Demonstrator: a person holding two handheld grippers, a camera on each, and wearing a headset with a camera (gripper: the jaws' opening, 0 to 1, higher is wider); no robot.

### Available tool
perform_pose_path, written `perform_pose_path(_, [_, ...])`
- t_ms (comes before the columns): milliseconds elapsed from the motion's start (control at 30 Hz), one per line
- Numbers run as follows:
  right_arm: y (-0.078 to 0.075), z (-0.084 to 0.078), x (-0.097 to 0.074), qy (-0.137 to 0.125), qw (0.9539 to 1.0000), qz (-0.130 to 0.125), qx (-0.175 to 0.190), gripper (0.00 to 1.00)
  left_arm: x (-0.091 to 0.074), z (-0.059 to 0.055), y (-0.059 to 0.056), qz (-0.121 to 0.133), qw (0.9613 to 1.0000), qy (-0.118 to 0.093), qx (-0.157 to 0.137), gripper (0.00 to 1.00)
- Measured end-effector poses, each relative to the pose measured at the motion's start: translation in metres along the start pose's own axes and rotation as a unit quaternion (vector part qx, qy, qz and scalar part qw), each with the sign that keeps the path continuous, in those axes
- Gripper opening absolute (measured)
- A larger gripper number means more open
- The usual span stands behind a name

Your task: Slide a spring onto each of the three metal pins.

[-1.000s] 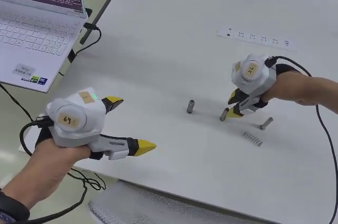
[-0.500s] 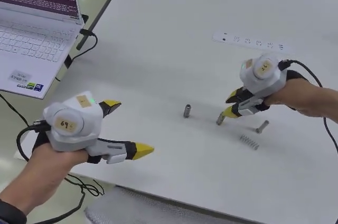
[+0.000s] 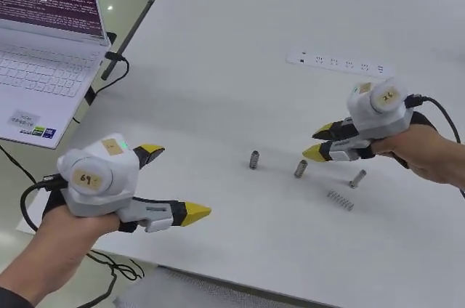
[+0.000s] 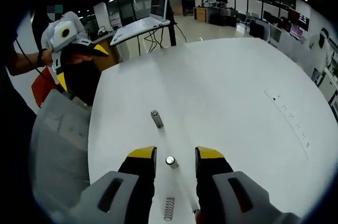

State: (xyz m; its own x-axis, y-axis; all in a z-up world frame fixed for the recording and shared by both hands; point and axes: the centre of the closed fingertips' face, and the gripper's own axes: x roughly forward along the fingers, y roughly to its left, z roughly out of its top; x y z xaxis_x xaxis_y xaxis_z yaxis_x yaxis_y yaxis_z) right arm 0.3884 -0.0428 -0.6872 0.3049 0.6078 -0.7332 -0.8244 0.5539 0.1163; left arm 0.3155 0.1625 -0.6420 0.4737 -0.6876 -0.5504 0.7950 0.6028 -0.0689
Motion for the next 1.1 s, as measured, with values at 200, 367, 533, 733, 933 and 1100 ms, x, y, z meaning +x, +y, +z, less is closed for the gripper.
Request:
perform_pose_path(200, [0.002,0.0,-0.008,-0.022,0.9996,-0.012,0.012,0.31,0.0,0.001,-0.001,-0.002,1.0,0.001,0.003,0.81])
perform_pose_path(367, [0.002,-0.006,-0.019,-0.034,0.9989,-0.025,0.022,0.33,0.001,0.003,-0.003,-0.003,1.0,0.001,0.005,0.81])
perform_pose_path(533, [0.0,-0.012,-0.032,-0.049,0.9974,-0.041,0.034,0.35,0.002,0.005,-0.006,-0.005,1.0,0.001,0.008,0.81])
perform_pose_path(733, [-0.001,-0.023,-0.05,-0.068,0.9941,-0.059,0.061,0.38,0.004,0.009,-0.009,-0.008,0.9999,0.0,0.01,0.81])
perform_pose_path(933, [0.004,-0.037,-0.07,-0.083,0.9905,-0.078,0.077,0.4,0.007,0.012,-0.012,-0.012,0.9998,0.001,0.015,0.81])
perform_pose_path(1100, [0.011,-0.057,-0.083,-0.085,0.9879,-0.091,0.093,0.42,0.008,0.014,-0.014,-0.015,0.9997,0.002,0.017,0.81])
